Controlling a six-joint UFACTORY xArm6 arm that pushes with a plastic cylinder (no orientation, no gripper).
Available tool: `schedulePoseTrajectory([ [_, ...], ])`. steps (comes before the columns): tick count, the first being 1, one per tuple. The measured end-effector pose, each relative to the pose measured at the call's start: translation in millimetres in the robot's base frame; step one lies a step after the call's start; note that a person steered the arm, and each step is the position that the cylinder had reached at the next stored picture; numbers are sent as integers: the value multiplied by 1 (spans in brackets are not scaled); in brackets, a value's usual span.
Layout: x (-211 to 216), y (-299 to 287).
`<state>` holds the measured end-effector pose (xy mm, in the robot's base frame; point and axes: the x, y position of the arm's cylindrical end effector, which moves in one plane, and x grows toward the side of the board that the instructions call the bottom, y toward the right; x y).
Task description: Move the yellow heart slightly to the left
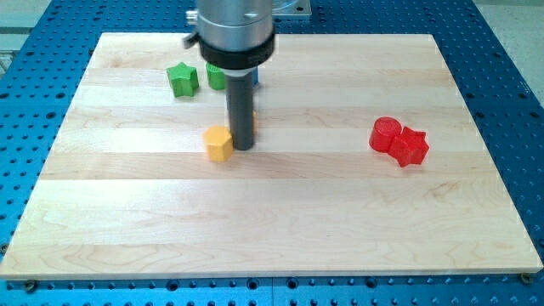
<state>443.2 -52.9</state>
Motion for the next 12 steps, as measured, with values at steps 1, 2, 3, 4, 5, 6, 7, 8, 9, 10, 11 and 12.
schedulePoseTrajectory([
  [1,4,-21],
  [2,43,19],
  [3,41,82],
  [4,35,118],
  [5,35,141],
  [6,0,144],
  [7,-16,129],
  [8,-26,82],
  [9,-12,54],
  [10,-10,28],
  [11,-4,26],
  [12,20,22],
])
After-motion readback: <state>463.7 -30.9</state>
